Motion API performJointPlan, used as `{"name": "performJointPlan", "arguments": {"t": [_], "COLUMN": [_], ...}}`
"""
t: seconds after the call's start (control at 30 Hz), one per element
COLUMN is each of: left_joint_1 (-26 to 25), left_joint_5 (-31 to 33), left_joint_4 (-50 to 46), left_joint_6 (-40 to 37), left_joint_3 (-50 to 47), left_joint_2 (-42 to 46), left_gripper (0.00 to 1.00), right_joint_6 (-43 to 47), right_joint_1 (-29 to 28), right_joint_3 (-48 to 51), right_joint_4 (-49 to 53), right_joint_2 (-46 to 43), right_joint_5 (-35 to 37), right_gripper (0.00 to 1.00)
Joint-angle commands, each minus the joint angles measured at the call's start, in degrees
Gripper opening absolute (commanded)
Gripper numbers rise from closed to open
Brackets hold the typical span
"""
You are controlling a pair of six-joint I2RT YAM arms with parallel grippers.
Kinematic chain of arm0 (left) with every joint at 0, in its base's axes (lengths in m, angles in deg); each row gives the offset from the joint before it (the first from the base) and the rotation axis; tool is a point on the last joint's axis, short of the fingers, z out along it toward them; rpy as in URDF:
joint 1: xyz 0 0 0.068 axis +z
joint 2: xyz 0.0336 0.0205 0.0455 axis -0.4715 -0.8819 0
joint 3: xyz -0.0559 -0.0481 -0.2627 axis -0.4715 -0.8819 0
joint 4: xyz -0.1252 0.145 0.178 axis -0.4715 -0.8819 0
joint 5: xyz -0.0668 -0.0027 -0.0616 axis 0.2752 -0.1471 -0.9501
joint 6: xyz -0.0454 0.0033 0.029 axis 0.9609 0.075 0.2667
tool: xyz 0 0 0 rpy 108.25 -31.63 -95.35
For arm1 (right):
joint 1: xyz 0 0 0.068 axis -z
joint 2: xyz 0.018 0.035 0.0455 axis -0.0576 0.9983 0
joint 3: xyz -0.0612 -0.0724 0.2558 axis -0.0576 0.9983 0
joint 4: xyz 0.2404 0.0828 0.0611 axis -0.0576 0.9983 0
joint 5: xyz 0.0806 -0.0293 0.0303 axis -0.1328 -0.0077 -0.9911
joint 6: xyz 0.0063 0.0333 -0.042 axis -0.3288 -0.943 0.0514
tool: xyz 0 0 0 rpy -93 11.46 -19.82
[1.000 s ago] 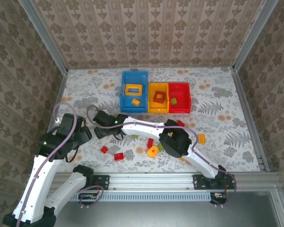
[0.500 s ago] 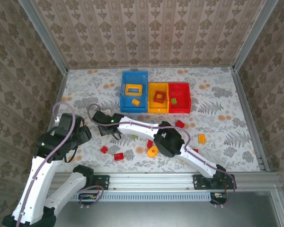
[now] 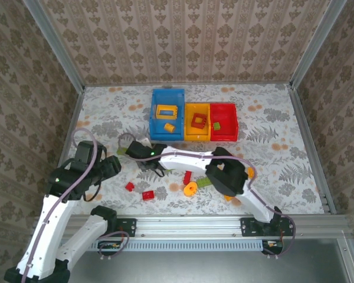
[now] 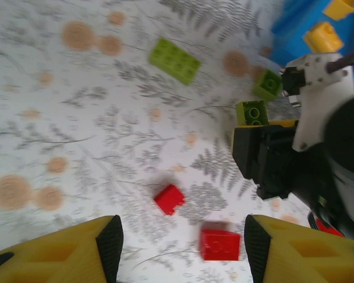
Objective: Sort the legos into containers by color
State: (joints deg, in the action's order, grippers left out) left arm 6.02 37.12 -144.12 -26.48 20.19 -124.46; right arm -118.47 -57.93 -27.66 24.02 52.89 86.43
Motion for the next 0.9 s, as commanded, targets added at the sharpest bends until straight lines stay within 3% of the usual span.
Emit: {"name": "performJointPlan", "arguments": {"t": [0.0, 0.17, 0.37, 0.5, 0.63, 0.87], "left_joint_1": [-0.8, -9.9, -20.5, -25.1, -28.2, -29.9], "left_joint_5": [-8.9, -6.9, -3.6, -2.8, -2.4, -4.2], "left_joint_4": [10.8, 22.9, 34.6, 38.8, 38.6, 38.4], "left_joint_6": [-0.4, 0.9, 0.0, -2.5, -5.2, -6.9], "left_joint_3": [-3.7, -6.0, -1.9, 4.9, 12.0, 16.1], "left_joint_2": [-0.6, -6.8, -22.1, -32.8, -41.5, -48.2], "left_gripper": [0.59, 0.59, 0.59, 0.59, 0.59, 0.59], "right_joint_6": [3.4, 4.7, 7.2, 8.6, 7.8, 8.2], "right_joint_1": [1.3, 7.6, 24.2, 34.9, 41.9, 46.3], "right_joint_3": [7.3, 20.9, 30.9, 28.9, 24.9, 19.5], "right_joint_4": [-4.8, -5.3, -4.2, -1.4, 1.5, 3.1], "right_joint_2": [-11.0, -25.0, -35.3, -32.3, -26.5, -19.3], "right_joint_5": [3.8, 3.1, -5.0, -11.1, -13.1, -14.6], "right_gripper": [0.32, 0.32, 0.31, 0.31, 0.31, 0.37]}}
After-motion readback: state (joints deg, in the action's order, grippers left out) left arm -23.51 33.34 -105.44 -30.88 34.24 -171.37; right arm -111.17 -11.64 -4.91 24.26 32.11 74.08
